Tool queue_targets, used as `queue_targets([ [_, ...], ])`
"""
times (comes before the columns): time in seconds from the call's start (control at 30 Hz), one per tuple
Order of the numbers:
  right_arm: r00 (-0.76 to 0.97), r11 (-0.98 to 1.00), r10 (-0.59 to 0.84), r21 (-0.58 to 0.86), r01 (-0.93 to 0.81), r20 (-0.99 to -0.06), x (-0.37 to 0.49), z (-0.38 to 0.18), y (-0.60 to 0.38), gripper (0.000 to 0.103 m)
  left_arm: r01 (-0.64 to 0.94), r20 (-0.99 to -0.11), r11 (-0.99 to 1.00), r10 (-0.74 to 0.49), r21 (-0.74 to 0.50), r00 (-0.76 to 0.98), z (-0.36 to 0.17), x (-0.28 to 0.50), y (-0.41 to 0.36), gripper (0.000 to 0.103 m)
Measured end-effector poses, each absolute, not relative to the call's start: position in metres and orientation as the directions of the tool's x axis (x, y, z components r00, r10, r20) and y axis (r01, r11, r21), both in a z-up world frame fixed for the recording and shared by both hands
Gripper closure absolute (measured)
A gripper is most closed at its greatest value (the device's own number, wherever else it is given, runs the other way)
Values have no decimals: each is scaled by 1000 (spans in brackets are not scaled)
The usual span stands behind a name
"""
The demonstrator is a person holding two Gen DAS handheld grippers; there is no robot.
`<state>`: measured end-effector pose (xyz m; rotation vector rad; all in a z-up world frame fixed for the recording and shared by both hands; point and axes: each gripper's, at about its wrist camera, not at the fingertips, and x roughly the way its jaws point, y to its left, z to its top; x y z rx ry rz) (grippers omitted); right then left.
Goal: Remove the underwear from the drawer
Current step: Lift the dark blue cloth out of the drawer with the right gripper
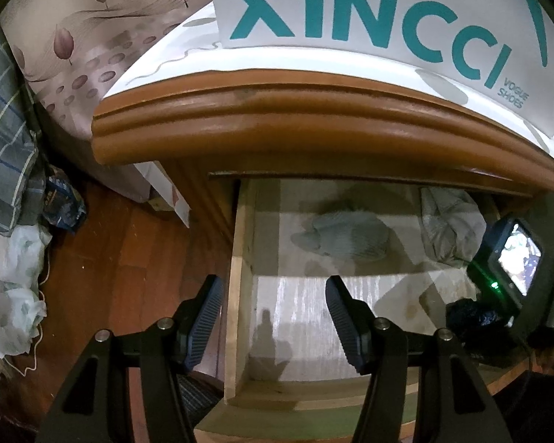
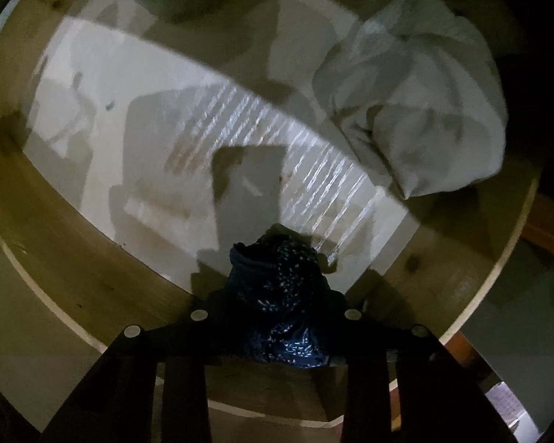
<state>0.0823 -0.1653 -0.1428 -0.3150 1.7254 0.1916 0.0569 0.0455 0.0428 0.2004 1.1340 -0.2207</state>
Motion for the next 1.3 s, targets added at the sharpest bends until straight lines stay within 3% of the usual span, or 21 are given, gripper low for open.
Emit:
queue_targets([
  [0.37,63,984,0,-11,-175,-998,70,-88,-163,73,271,-912,962,-76,39,402,42,57,46,43],
  [0.73,281,997,68,53,-59,-957,48,-30,-174,73,273,-903,959,-56,70,427,43,54,43,43],
  [1.3,401,992,125,108,-66,-908,32,35,-165,73,295,-896,951,-52,90,440,46,50,40,43],
])
